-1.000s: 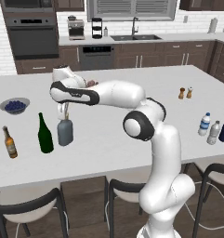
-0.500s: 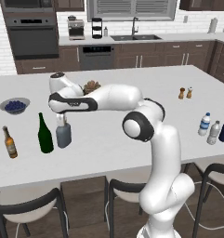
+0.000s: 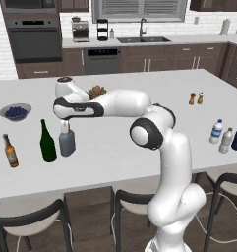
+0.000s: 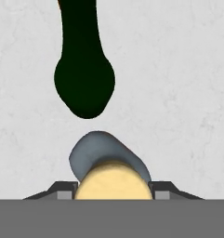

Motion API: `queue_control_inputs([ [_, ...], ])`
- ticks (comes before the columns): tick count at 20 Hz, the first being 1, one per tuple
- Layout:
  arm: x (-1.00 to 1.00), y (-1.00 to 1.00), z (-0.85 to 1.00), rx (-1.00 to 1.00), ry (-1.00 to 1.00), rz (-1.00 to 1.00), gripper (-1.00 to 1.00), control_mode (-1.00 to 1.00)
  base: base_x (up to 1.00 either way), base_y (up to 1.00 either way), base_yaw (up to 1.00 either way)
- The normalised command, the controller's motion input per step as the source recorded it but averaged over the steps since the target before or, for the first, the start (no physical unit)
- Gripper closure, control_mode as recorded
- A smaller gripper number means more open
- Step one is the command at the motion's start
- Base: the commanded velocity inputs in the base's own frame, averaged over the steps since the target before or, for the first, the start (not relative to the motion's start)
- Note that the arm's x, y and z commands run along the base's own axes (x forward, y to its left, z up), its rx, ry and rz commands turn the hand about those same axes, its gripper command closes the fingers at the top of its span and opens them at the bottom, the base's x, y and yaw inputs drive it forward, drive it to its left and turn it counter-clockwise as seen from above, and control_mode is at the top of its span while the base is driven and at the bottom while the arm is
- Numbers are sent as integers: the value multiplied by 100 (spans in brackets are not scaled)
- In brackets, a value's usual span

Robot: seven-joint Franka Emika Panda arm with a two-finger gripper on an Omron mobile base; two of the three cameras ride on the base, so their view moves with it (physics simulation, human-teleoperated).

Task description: Move the plastic bottles in the middle to the plastics group, and the glass bottles in the middle to the glass group.

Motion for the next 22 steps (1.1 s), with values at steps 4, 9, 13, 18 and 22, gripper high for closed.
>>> queue_control_inputs([
  [4,0,0,0,3,0,0,100,-100,0,0,0],
  [9,0,1,0,0,2,0,100,-100,0,0,0],
  [13,0,0,0,0,1,0,-100,-100,0,0,0],
  [18,0,0,0,0,0,0,-100,-100,0,0,0],
  [22,-2,0,0,0,-1,0,-100,-100,0,0,0],
])
